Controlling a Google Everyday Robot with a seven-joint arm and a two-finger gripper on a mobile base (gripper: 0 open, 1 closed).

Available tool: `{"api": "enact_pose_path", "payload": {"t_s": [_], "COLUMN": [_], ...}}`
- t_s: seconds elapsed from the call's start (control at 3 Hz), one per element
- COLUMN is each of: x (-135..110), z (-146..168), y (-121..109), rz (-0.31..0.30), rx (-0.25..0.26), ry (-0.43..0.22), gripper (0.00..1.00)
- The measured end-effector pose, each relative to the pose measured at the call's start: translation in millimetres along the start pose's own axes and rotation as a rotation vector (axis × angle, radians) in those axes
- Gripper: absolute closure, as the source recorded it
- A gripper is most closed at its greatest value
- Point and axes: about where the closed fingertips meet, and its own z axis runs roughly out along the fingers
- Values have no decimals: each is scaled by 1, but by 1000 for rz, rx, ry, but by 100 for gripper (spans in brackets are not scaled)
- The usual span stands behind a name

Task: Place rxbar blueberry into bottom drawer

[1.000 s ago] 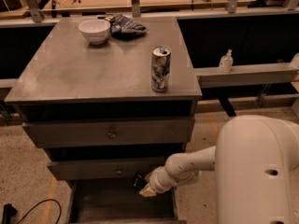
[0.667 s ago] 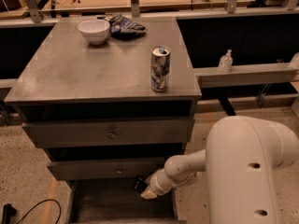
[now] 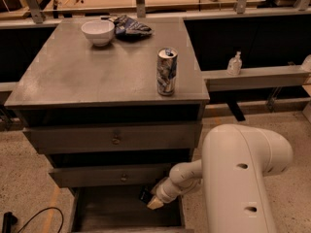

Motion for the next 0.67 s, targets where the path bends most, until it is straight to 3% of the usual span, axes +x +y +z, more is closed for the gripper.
{"api": "enact_pose_path", "payload": {"t_s": [0.33, 0.67], "x": [2, 5], "z": [-4, -18], "y": [-6, -3], "rz": [1, 13], "rx": [23, 41], "ry": [3, -6], "gripper": [45, 69]}}
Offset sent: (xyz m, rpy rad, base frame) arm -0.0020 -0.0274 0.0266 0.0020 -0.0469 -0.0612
